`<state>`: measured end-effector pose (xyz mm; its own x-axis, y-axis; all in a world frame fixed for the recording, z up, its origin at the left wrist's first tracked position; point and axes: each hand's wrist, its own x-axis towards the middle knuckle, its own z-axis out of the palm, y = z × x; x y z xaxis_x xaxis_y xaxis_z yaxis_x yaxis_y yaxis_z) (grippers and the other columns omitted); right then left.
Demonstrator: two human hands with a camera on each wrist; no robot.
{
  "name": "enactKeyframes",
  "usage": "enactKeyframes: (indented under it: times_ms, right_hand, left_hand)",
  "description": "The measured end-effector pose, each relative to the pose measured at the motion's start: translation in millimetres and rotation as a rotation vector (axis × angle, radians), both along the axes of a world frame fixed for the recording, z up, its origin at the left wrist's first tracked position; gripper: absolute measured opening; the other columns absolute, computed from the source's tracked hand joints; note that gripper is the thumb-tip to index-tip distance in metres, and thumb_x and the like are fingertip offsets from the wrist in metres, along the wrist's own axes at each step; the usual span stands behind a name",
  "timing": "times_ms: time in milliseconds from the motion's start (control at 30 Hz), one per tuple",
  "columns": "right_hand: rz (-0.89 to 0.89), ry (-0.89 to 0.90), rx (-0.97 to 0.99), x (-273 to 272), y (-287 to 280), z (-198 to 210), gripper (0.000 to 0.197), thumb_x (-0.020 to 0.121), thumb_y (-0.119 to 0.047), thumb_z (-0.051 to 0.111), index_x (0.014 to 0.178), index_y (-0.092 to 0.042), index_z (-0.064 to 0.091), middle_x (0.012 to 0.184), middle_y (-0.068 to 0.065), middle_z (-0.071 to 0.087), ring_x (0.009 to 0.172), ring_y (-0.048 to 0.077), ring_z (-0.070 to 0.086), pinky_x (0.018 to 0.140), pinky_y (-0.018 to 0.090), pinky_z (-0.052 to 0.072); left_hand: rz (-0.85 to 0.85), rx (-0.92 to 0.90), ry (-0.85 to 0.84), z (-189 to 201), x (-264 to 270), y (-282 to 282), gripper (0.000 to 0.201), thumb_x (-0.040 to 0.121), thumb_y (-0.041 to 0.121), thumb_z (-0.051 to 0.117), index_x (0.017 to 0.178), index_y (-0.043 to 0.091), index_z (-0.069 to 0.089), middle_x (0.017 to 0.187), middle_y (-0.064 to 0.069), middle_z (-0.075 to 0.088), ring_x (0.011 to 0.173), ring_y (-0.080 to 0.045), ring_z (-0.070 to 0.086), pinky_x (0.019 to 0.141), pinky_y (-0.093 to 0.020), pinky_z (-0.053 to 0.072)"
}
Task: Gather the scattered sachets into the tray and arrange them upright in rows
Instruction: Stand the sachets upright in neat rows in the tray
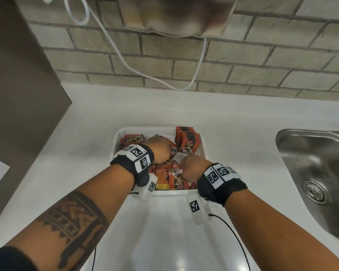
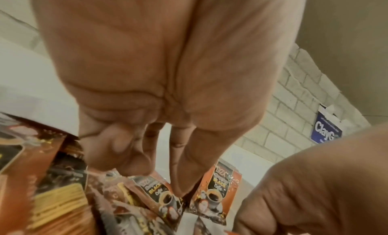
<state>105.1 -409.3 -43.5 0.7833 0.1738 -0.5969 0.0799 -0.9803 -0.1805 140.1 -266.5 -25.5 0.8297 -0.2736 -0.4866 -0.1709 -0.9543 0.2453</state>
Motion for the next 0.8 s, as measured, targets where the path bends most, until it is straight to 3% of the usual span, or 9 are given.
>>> enactKeyframes:
  times_ms: [233, 333, 467, 533, 567, 633, 700, 800]
  right_hand:
    - [-0.006, -0.044, 0.079, -0.8, -5.1, 1.6, 0.032, 0.090, -0.025, 0.070, 0.115, -0.005, 0.068, 0.111, 0.009, 0.070, 0.102, 0.023, 0.065, 0.087, 0.030, 0.053]
    - [-0.006, -0.044, 0.098, 0.2, -8.9, 6.3, 0.035, 0.090, -0.028, 0.070, 0.116, -0.005, 0.067, 0.112, 0.009, 0.069, 0.104, 0.024, 0.065, 0.093, 0.033, 0.054]
    - [-0.020, -0.063, 0.131, -1.5, -15.0, 9.0, 0.033, 0.089, -0.027, 0.071, 0.114, -0.006, 0.068, 0.109, 0.008, 0.069, 0.100, 0.023, 0.064, 0.085, 0.030, 0.052]
    - [-0.029, -0.064, 0.143, -2.1, -15.0, 9.4, 0.032, 0.089, -0.026, 0.071, 0.115, -0.007, 0.068, 0.109, 0.008, 0.069, 0.099, 0.023, 0.065, 0.084, 0.030, 0.052]
    - [-0.026, -0.067, 0.140, -2.0, -14.3, 10.0, 0.031, 0.089, -0.025, 0.071, 0.115, -0.008, 0.068, 0.109, 0.007, 0.070, 0.099, 0.023, 0.065, 0.084, 0.029, 0.052]
    - [-0.015, -0.075, 0.130, -1.6, -13.3, 11.6, 0.030, 0.090, -0.025, 0.070, 0.115, -0.008, 0.068, 0.109, 0.007, 0.069, 0.099, 0.022, 0.065, 0.082, 0.028, 0.052]
    - [-0.007, -0.082, 0.140, -1.2, -13.4, 13.3, 0.029, 0.090, -0.025, 0.069, 0.114, -0.008, 0.068, 0.109, 0.007, 0.069, 0.097, 0.021, 0.064, 0.079, 0.027, 0.049]
    - [-0.004, -0.080, 0.161, -1.6, -15.2, 15.3, 0.031, 0.090, -0.026, 0.070, 0.115, -0.008, 0.068, 0.110, 0.007, 0.068, 0.100, 0.022, 0.064, 0.079, 0.027, 0.048]
  left_hand:
    - [-0.082, 0.062, 0.081, 7.5, 6.5, -9.4, 0.045, 0.105, 0.012, 0.045, 0.148, 0.023, 0.048, 0.156, -0.005, 0.043, 0.136, -0.025, 0.048, 0.105, -0.029, 0.039]
    - [-0.076, 0.107, 0.108, -0.1, 12.8, -9.3, 0.043, 0.105, 0.014, 0.046, 0.148, 0.018, 0.050, 0.152, -0.007, 0.048, 0.128, -0.024, 0.052, 0.104, -0.032, 0.041]
    - [0.038, 0.092, 0.121, -12.1, 24.1, -6.5, 0.033, 0.100, 0.020, 0.050, 0.127, 0.009, 0.066, 0.122, -0.005, 0.065, 0.104, -0.020, 0.059, 0.080, -0.029, 0.045]
    - [0.083, 0.087, 0.108, -11.5, 25.7, -5.5, 0.023, 0.099, 0.021, 0.052, 0.099, 0.007, 0.070, 0.098, -0.005, 0.066, 0.084, -0.019, 0.060, 0.063, -0.023, 0.042]
    - [0.106, 0.087, 0.091, -10.1, 25.9, -5.1, 0.024, 0.099, 0.021, 0.052, 0.084, 0.007, 0.065, 0.085, -0.004, 0.060, 0.072, -0.016, 0.054, 0.056, -0.023, 0.038]
    - [0.109, 0.091, 0.061, -6.5, 25.8, -3.6, 0.032, 0.099, 0.021, 0.051, 0.069, 0.011, 0.053, 0.073, -0.003, 0.050, 0.061, -0.014, 0.045, 0.054, -0.025, 0.035]
    - [0.085, 0.100, 0.061, -3.0, 27.3, -0.5, 0.037, 0.101, 0.024, 0.049, 0.066, 0.013, 0.050, 0.070, -0.003, 0.047, 0.058, -0.013, 0.041, 0.057, -0.025, 0.037]
    - [0.103, 0.093, 0.061, 5.2, 25.8, 6.0, 0.041, 0.103, 0.023, 0.049, 0.064, 0.011, 0.047, 0.066, -0.002, 0.042, 0.054, -0.013, 0.035, 0.049, -0.022, 0.029]
